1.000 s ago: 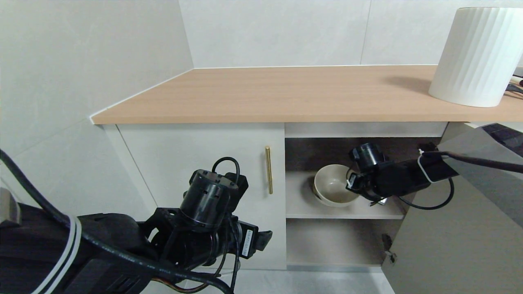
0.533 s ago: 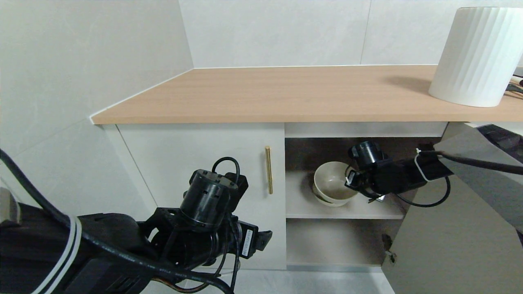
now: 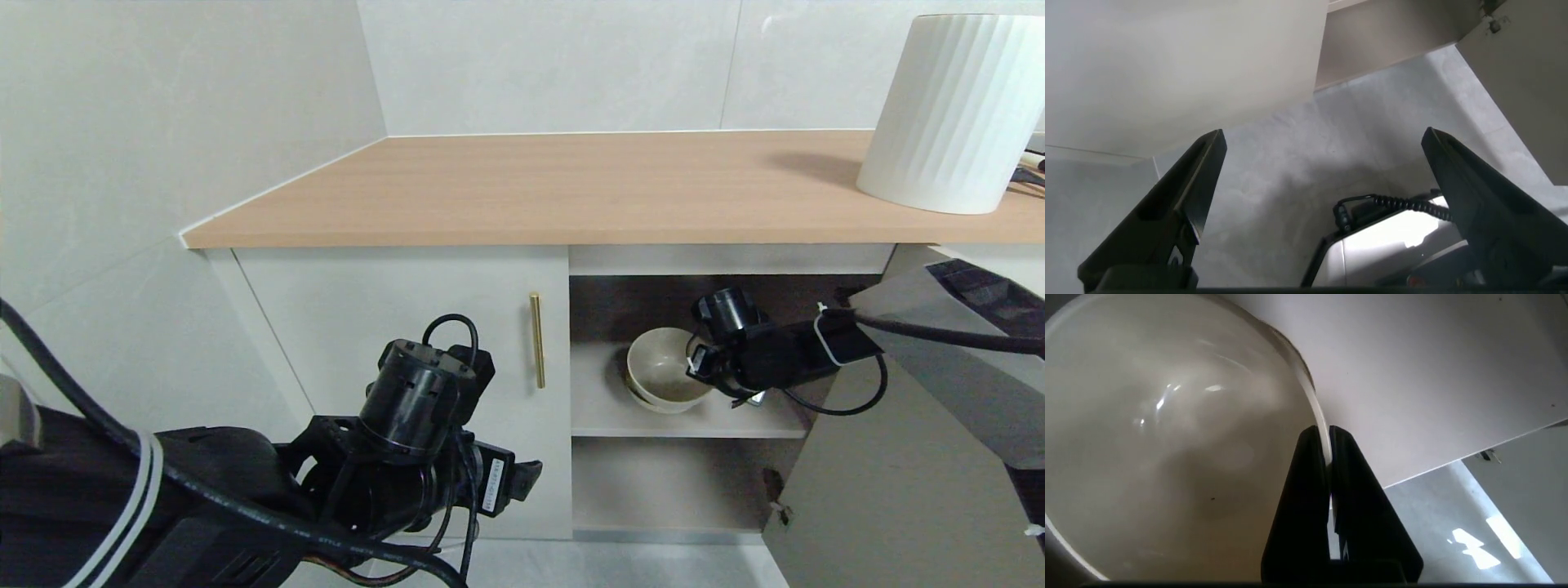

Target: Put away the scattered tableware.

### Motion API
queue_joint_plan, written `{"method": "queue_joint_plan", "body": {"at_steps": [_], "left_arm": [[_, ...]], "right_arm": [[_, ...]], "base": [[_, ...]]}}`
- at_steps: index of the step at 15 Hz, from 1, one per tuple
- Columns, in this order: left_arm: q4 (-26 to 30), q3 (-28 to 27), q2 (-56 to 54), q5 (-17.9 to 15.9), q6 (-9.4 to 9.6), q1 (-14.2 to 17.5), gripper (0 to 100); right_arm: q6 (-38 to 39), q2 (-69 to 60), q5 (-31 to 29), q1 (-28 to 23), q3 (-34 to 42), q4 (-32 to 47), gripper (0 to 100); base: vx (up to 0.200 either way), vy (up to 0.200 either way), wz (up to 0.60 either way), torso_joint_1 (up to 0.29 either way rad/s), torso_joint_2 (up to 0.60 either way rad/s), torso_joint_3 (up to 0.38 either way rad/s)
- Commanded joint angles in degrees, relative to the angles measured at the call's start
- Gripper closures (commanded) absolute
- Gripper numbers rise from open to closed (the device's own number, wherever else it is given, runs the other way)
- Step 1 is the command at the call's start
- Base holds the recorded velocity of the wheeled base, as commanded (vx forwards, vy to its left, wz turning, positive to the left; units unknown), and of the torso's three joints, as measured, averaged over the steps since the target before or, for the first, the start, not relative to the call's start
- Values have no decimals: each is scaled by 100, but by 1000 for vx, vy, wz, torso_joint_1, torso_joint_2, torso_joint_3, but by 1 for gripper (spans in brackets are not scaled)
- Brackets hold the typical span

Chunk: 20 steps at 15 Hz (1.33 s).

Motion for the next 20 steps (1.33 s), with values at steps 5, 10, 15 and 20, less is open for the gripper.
{"method": "queue_joint_plan", "body": {"at_steps": [5,10,15,20], "left_arm": [[-1,1,49,4,-3,8,0],[-1,1,32,4,-3,8,0],[-1,1,23,4,-3,8,0],[-1,1,23,12,-3,8,0]], "right_arm": [[-4,-159,90,3,31,688,100],[31,-282,107,12,93,671,100],[40,-124,107,21,-74,600,100],[31,16,98,21,-215,600,100]], "base": [[0,0,0,0,0,0],[0,0,0,0,0,0],[0,0,0,0,0,0],[0,0,0,0,0,0]]}}
